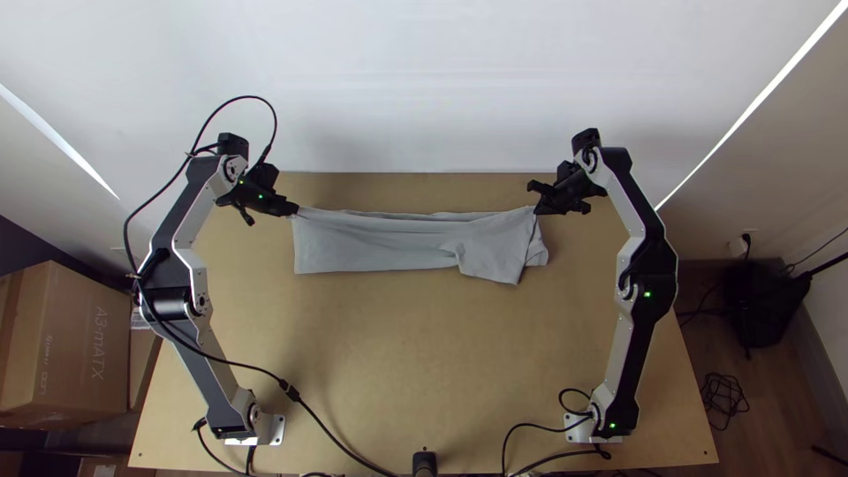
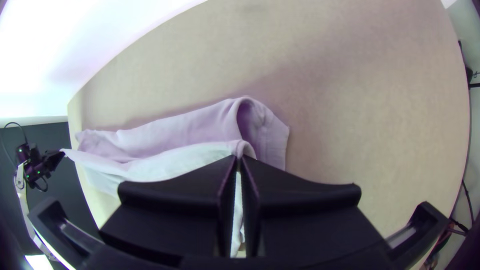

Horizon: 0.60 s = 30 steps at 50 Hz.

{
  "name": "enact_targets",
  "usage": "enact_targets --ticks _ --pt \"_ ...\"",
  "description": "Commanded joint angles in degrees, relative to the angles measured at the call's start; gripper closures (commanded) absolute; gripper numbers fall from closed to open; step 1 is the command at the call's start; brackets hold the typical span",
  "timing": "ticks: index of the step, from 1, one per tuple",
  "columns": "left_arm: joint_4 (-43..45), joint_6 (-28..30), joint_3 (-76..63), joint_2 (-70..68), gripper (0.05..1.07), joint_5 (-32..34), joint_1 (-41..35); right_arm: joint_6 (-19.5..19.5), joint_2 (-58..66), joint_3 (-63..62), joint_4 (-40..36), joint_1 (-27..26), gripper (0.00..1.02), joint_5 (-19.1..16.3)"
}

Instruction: Fold the t-shirt

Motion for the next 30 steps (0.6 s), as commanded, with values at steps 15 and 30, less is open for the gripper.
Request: enact_targets --ticks 15,30 --pt "1.18 -3.04 3.77 4.6 1.04 0.52 0.75 1.82 7.46 8.03 -0.64 -1.71 1.0 1.38" --pt "2.32 -4.27 2.54 6.0 0.74 2.54 0.84 2.87 8.87 8.64 -0.56 -1.62 0.81 2.52"
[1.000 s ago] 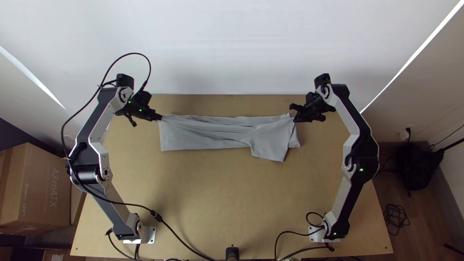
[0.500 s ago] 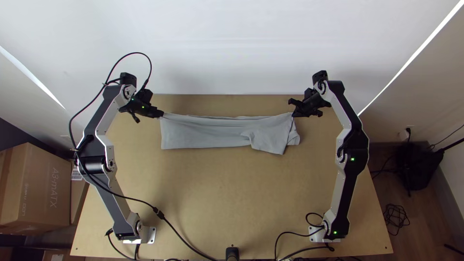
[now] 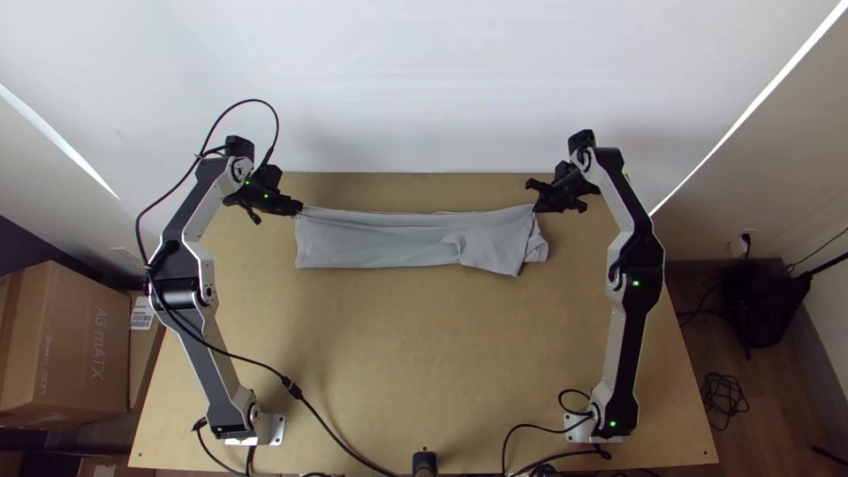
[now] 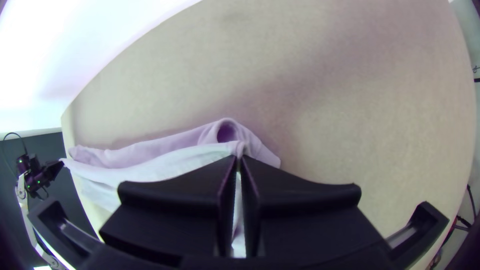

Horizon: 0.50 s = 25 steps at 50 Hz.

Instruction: Fold the t-shirt

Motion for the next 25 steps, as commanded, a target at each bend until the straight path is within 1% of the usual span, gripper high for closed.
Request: enact_targets --ticks 1,3,5,6,8,11,13,15,18,19,21,25 --pt "0.68 -0.82 0.12 1.22 0.66 1.36 0.66 1.67 1.57 1.5 -0.34 -0.9 0.71 1.37" --pt "0.77 -0.56 -0.41 1.13 0.56 2.68 0.75 1.67 1.39 1.41 -0.51 -0.99 0.5 1.37" --pt "0.77 -0.56 -0.67 0.95 0.48 3.47 0.84 1.76 0.86 0.97 -0.69 -1.08 0.33 1.37" --pt "0.68 -0.64 -0.76 0.78 0.46 4.18 1.02 1.76 0.6 0.79 -0.69 -1.25 0.26 1.37" --pt "0.68 -0.82 -1.47 -0.01 0.45 5.23 1.46 1.76 -0.37 0.18 -0.78 -1.61 0.15 1.45" --pt "0.77 -1.0 -2.61 -1.25 0.43 6.9 2.33 1.76 -2.21 -1.05 -0.69 -2.4 0.04 1.54" --pt "0.95 -1.0 -3.84 -2.3 0.4 7.87 3.13 1.76 -3.71 -2.11 -0.69 -2.92 0.04 1.63" --pt "1.65 -1.35 -5.24 -3.44 0.4 8.83 4.0 1.93 -5.64 -3.6 -0.6 -3.63 0.04 1.72" --pt "1.74 -1.61 -7.88 -5.11 0.34 11.56 5.67 2.11 -9.16 -6.94 0.37 -4.42 0.04 1.63" --pt "1.91 -1.52 -8.94 -5.64 0.31 12.17 6.11 2.11 -10.48 -8.35 1.25 -4.59 0.04 1.63" --pt "1.21 -1.0 -9.99 -5.9 0.21 13.14 6.9 2.11 -13.38 -11.6 3.0 -5.03 0.04 1.54" --pt "2.18 0.15 -14.21 -8.1 0.2 18.06 9.28 2.2 -19.09 -18.1 6.69 -5.47 0.04 1.45"
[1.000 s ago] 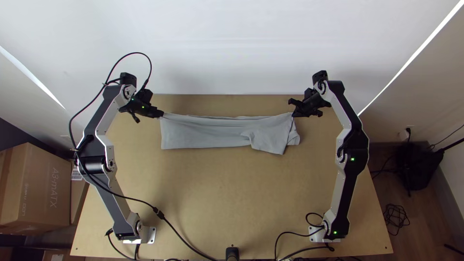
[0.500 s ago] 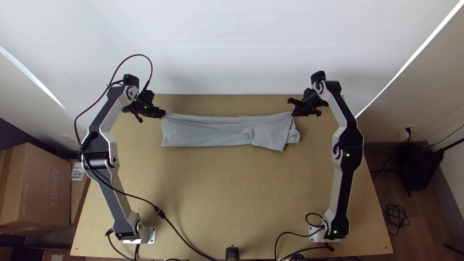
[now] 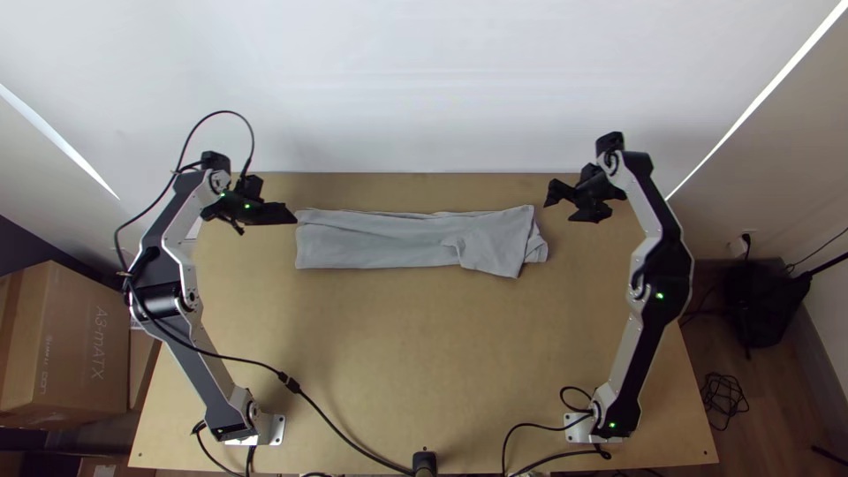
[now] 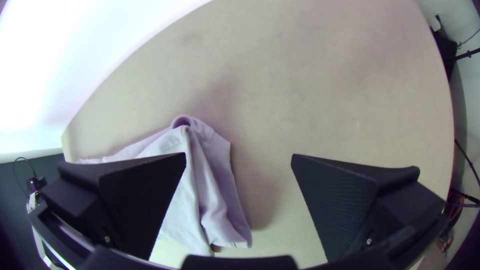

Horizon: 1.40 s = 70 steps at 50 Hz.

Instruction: Fold the t-shirt

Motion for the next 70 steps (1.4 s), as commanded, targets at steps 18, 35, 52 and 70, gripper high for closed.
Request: enact_targets --ticks 18,35,52,70 --pt "4.67 0.3 -15.23 -5.16 0.1 13.52 10.26 3.72 -30.28 -25.0 7.39 -1.48 0.04 -9.37" --pt "14.42 -4.27 -20.32 -3.84 0.1 14.66 8.41 10.23 -38.02 -26.23 7.39 -1.83 0.04 -18.95" --pt "17.59 -9.02 -19.8 -1.2 0.1 12.82 0.33 12.42 -42.59 -27.37 7.39 -1.39 0.04 -19.13" --pt "20.66 -14.47 -17.25 0.56 0.11 8.42 -8.55 13.57 -45.75 -27.98 7.39 0.02 0.04 -19.13"
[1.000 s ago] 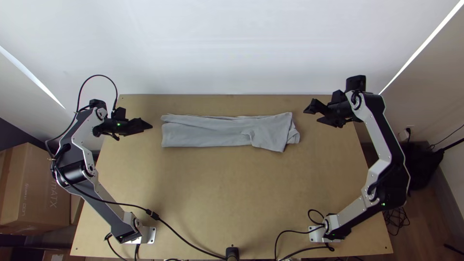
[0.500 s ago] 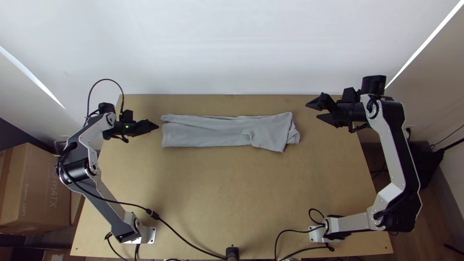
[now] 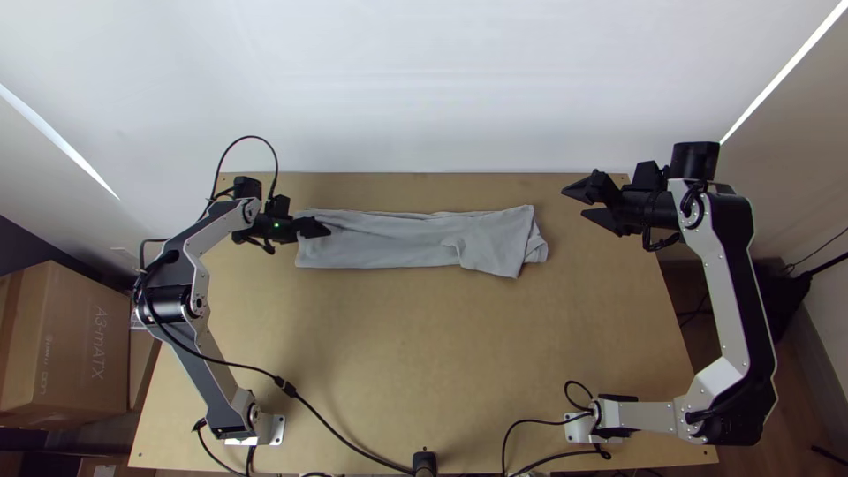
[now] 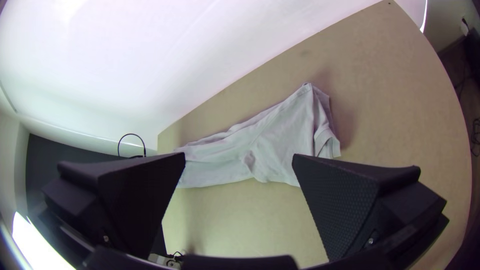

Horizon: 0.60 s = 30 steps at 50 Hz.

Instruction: Fold the t-shirt

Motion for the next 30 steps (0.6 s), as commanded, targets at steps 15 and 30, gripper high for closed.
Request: enact_targets --ticks 15,30 --pt "6.51 -2.16 -3.94 -1.61 0.98 -6.03 0.05 1.74 -4.39 -5.14 0.27 0.85 0.04 -0.37" --pt "4.31 2.59 -7.1 -6.35 1.05 -6.38 12.35 0.07 -4.74 -8.22 1.32 0.14 0.04 -0.29"
